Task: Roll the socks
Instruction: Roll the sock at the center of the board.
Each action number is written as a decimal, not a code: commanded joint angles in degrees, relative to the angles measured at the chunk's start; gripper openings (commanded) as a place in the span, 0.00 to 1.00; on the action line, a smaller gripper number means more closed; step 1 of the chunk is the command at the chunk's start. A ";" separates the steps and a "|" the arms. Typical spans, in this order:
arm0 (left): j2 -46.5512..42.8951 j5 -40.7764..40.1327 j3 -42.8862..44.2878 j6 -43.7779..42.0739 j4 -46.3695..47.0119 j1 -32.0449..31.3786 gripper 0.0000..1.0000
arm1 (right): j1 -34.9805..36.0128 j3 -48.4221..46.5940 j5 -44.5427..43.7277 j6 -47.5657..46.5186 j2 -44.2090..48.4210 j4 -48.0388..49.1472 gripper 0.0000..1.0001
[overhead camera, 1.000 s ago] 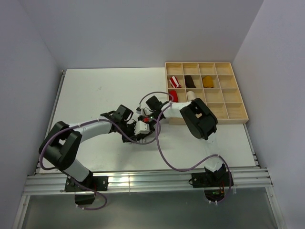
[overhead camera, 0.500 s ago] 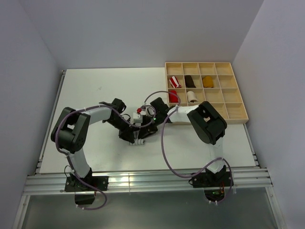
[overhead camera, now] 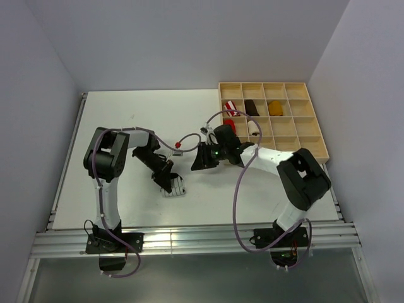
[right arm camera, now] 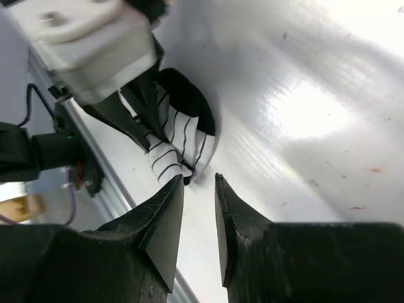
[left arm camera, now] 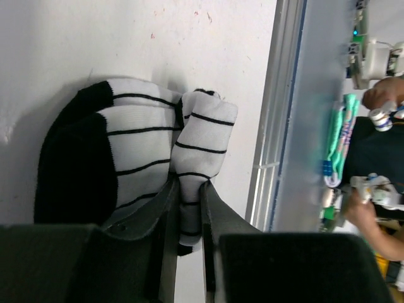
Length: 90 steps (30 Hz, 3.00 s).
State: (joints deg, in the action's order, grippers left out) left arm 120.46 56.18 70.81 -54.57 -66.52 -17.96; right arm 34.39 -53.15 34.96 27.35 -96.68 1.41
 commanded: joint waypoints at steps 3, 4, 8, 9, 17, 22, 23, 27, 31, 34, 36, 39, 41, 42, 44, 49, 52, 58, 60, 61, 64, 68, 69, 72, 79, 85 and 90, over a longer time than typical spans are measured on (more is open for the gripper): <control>4.77 -5.21 3.19 -4.41 -5.02 0.73 0.00 | 3.74 2.25 -8.32 -9.50 7.47 0.88 0.36; 5.82 -5.12 3.29 -4.41 -5.54 0.82 0.00 | 4.80 2.43 -10.16 -11.86 8.00 0.79 0.38; 7.15 -5.38 3.99 -4.76 -6.08 1.34 0.00 | 12.52 0.24 -15.42 -19.25 8.36 -2.36 0.41; 7.41 -5.47 4.34 -4.93 -6.34 1.43 0.01 | 16.20 -0.03 -16.41 -20.40 7.75 -2.55 0.42; 8.65 -5.82 5.57 -5.81 -7.74 1.78 0.00 | 25.37 -2.83 -23.35 -26.38 3.00 -2.29 0.48; 9.35 -5.82 5.92 -6.17 -8.54 1.87 0.00 | 28.71 -5.21 -30.02 -29.55 -0.17 -4.04 0.51; 9.35 -5.82 6.01 -6.17 -8.62 1.87 0.00 | 29.67 -6.00 -30.73 -29.81 -1.13 -4.22 0.52; 9.52 -5.82 6.45 -6.25 -9.15 1.87 0.00 | 30.91 -7.32 -33.28 -31.04 -2.63 -4.40 0.53; 9.79 -5.73 6.54 -6.52 -9.59 1.87 0.00 | 31.88 -8.20 -34.78 -31.84 -3.60 -4.31 0.54; 9.79 -5.91 6.45 -6.87 -10.03 1.87 0.00 | 32.93 -8.46 -37.07 -32.63 -4.39 -4.22 0.54; 9.70 -6.00 6.45 -7.04 -10.29 1.96 0.00 | 33.19 -8.82 -37.07 -32.98 -5.18 -4.22 0.54; 9.61 -5.91 6.54 -7.22 -10.73 1.87 0.00 | 33.72 -8.73 -37.16 -33.24 -6.15 -3.96 0.54; 9.79 -5.91 6.71 -7.48 -11.08 1.87 0.00 | 34.07 -8.82 -37.42 -33.16 -6.85 -3.52 0.54; 9.79 -5.82 6.89 -7.57 -11.43 1.87 0.00 | 33.99 -8.82 -37.33 -33.07 -7.02 -3.35 0.53; 9.88 -5.82 7.15 -7.57 -11.53 1.87 0.00 | 33.99 -8.73 -37.77 -32.89 -7.73 -2.56 0.52; 9.44 -5.73 7.33 -6.88 -10.92 1.70 0.03 | 34.07 -9.17 -38.39 -31.58 -10.27 -2.11 0.40; 7.86 -5.73 6.63 -3.90 -7.15 1.78 0.10 | 33.90 -10.31 -38.21 -30.78 -12.38 -3.34 0.20; 3.73 -4.68 7.50 -0.64 -4.85 1.87 0.24 | 33.46 -10.93 -36.02 -28.94 -13.88 -5.54 0.00; 1.98 -4.42 8.47 0.51 -3.71 1.87 0.26 | 32.76 -10.58 -35.22 -27.88 -13.97 -5.45 0.00; 1.45 -4.50 8.82 1.91 -3.27 1.87 0.27 | 32.67 -10.49 -35.22 -27.71 -14.06 -5.63 0.00; -1.01 -5.03 9.53 6.04 0.59 2.05 0.28 | 31.97 -10.31 -32.77 -27.44 -14.50 -6.15 0.00; -4.00 -7.57 8.83 12.10 7.27 2.66 0.27 | 31.09 -10.66 -31.27 -24.99 -14.85 -7.03 0.00; -5.14 -8.36 8.56 14.03 9.81 2.84 0.27 | 30.83 -11.53 -30.31 -24.72 -15.02 -8.08 0.00; -6.64 -9.60 7.68 16.32 12.55 3.45 0.26 | 28.81 -13.64 -27.94 -23.14 -16.08 -10.45 0.00; -12.00 -17.06 6.27 29.32 26.41 6.25 0.23 | 22.57 -18.75 -17.31 -18.66 -18.63 -16.08 0.00; -16.31 -17.68 8.29 36.11 31.27 13.55 0.24 | 18.08 -22.26 -10.45 -16.72 -20.65 -19.60 0.00; -23.42 -20.50 5.15 33.75 33.83 14.79 0.24 | 14.57 -25.69 -1.92 -15.67 -23.72 -22.58 0.00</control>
State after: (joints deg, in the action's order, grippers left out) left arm 103.35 37.08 77.03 -21.08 -36.40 -2.61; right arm 51.13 -77.17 28.60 10.87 -117.21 -14.55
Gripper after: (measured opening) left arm 0.242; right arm 0.105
